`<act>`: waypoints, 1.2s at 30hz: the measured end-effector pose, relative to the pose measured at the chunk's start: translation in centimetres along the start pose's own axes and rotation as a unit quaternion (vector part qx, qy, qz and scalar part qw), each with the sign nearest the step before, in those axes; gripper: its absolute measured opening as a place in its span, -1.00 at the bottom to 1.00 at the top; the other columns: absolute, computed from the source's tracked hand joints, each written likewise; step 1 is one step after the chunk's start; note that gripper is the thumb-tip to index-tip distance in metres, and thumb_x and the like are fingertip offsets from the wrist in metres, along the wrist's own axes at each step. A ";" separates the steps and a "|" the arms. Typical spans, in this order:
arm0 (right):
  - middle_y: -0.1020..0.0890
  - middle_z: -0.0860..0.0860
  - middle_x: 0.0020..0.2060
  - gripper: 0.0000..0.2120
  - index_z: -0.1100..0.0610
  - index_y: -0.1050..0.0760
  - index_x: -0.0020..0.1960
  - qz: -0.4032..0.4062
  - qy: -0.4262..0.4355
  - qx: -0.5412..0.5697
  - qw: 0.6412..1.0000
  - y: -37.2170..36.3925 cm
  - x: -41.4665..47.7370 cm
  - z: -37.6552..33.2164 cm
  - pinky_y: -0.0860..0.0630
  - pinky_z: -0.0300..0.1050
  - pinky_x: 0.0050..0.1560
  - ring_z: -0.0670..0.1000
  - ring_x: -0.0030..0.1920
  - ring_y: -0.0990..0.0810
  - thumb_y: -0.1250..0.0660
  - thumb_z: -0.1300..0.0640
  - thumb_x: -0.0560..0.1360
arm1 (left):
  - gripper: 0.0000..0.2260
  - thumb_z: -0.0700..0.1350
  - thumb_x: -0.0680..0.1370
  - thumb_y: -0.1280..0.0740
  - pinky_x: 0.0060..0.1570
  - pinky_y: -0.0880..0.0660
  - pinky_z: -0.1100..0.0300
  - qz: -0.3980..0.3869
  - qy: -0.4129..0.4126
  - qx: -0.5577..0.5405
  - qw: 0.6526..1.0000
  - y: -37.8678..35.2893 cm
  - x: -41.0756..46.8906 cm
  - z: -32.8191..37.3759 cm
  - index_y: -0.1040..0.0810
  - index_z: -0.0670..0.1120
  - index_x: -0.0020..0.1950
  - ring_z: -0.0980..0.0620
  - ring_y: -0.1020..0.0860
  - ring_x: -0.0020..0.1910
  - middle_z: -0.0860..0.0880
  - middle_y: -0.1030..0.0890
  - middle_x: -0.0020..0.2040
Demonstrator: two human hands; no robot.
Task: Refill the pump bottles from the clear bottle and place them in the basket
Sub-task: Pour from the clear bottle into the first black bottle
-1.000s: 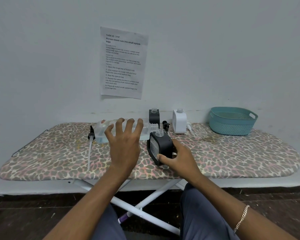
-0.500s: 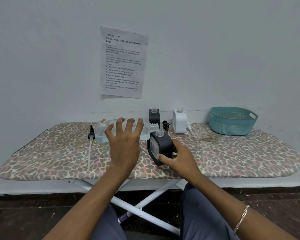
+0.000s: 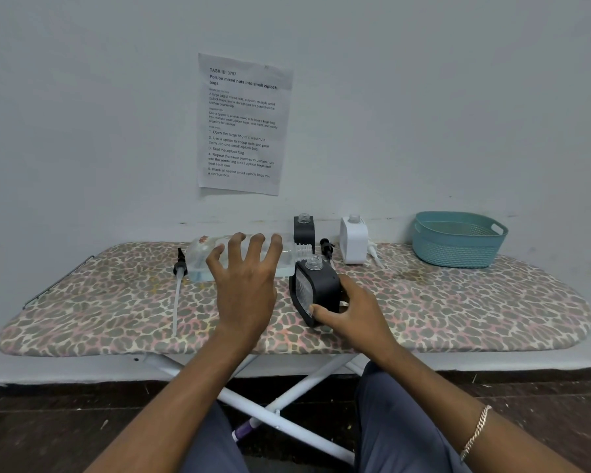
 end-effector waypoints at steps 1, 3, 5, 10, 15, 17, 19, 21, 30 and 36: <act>-0.67 -0.23 -0.06 -0.59 -0.14 -0.49 0.21 0.000 -0.001 -0.001 1.000 0.0 0.0 0.0 -0.48 -0.47 -0.09 -0.32 -0.02 -0.61 -0.56 0.04 0.44 | -0.32 -0.35 0.34 -0.49 0.25 -0.32 -0.24 0.000 0.000 0.000 1.000 0.0 0.0 0.0 -0.53 0.02 0.42 -0.20 -0.43 0.36 -0.05 -0.61 0.29; -0.66 -0.23 -0.06 -0.59 -0.14 -0.48 0.21 -0.002 -0.004 -0.002 1.000 0.0 0.0 0.0 -0.47 -0.48 -0.09 -0.34 -0.02 -0.59 -0.56 0.04 0.44 | -0.32 -0.36 0.33 -0.49 0.25 -0.32 -0.24 0.000 0.000 0.000 1.000 0.0 0.0 0.0 -0.53 0.02 0.42 -0.20 -0.42 0.35 -0.05 -0.61 0.29; -0.66 -0.23 -0.06 -0.59 -0.13 -0.48 0.21 -0.002 -0.005 -0.005 1.000 0.0 0.0 0.0 -0.47 -0.49 -0.10 -0.36 -0.02 -0.59 -0.56 0.04 0.44 | -0.32 -0.36 0.33 -0.49 0.25 -0.32 -0.24 0.000 0.001 0.000 1.000 0.0 0.0 0.0 -0.53 0.02 0.42 -0.20 -0.43 0.35 -0.05 -0.61 0.29; -0.66 -0.23 -0.06 -0.57 -0.14 -0.48 0.22 -0.001 -0.004 -0.007 1.000 0.0 0.0 0.0 -0.47 -0.48 -0.10 -0.36 -0.01 -0.59 -0.57 0.03 0.44 | -0.33 -0.35 0.34 -0.49 0.25 -0.29 -0.23 -0.001 0.000 0.000 1.000 0.0 0.0 0.0 -0.53 0.02 0.43 -0.20 -0.44 0.36 -0.05 -0.61 0.29; -0.69 -0.16 -0.03 -0.55 -0.08 -0.51 0.27 -0.003 -0.004 -0.007 1.000 -0.1 0.1 0.2 -0.52 -0.42 -0.08 -0.28 -0.01 -0.61 -0.56 -0.01 0.44 | -0.33 -0.35 0.34 -0.49 0.25 -0.32 -0.24 -0.004 0.001 -0.002 1.000 0.0 0.0 0.0 -0.53 0.02 0.43 -0.20 -0.44 0.36 -0.05 -0.61 0.30; -0.69 -0.16 -0.03 -0.55 -0.08 -0.51 0.27 -0.003 -0.004 -0.007 1.000 -0.1 0.0 0.1 -0.53 -0.41 -0.08 -0.27 -0.01 -0.62 -0.56 -0.01 0.44 | -0.32 -0.35 0.34 -0.49 0.25 -0.31 -0.24 -0.004 0.001 -0.003 1.000 -0.1 0.0 0.0 -0.53 0.02 0.43 -0.20 -0.44 0.36 -0.05 -0.61 0.30; -0.68 -0.18 -0.04 -0.56 -0.10 -0.50 0.25 -0.003 -0.006 -0.006 1.000 0.0 0.0 0.2 -0.51 -0.44 -0.08 -0.30 0.00 -0.60 -0.56 0.00 0.44 | -0.33 -0.36 0.34 -0.49 0.25 -0.30 -0.24 -0.003 0.000 -0.003 1.000 0.0 0.0 -0.1 -0.53 0.02 0.43 -0.20 -0.45 0.35 -0.05 -0.61 0.30; -0.67 -0.20 -0.04 -0.55 -0.10 -0.49 0.26 -0.006 -0.008 -0.007 1.000 -0.1 0.0 0.2 -0.49 -0.47 -0.08 -0.33 0.01 -0.58 -0.56 0.00 0.44 | -0.33 -0.36 0.35 -0.48 0.26 -0.30 -0.23 -0.001 -0.001 -0.003 1.000 0.0 -0.1 0.0 -0.53 0.01 0.43 -0.21 -0.46 0.34 -0.06 -0.61 0.30; -0.70 -0.17 -0.02 -0.57 -0.11 -0.51 0.24 -0.002 -0.008 0.002 1.000 0.0 0.0 0.2 -0.50 -0.45 -0.08 -0.27 -0.01 -0.62 -0.57 0.01 0.43 | -0.32 -0.36 0.35 -0.46 0.26 -0.31 -0.24 -0.007 -0.003 -0.002 1.000 -0.2 0.0 0.0 -0.52 0.02 0.44 -0.20 -0.50 0.30 -0.06 -0.60 0.31; -0.69 -0.20 -0.03 -0.56 -0.17 -0.47 0.23 -0.004 -0.005 0.000 1.000 0.0 -0.1 -0.1 -0.48 -0.47 -0.08 -0.30 0.00 -0.61 -0.57 0.01 0.44 | -0.32 -0.35 0.35 -0.47 0.26 -0.30 -0.24 -0.002 -0.004 -0.002 1.000 -0.2 -0.1 0.1 -0.52 0.02 0.44 -0.19 -0.50 0.29 -0.05 -0.60 0.30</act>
Point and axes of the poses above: each hand's wrist, its own x-axis towards the middle knuckle, its own y-axis out of the back of the hand, z = x × y, the point moved 10 cm from there along x, towards the middle knuckle
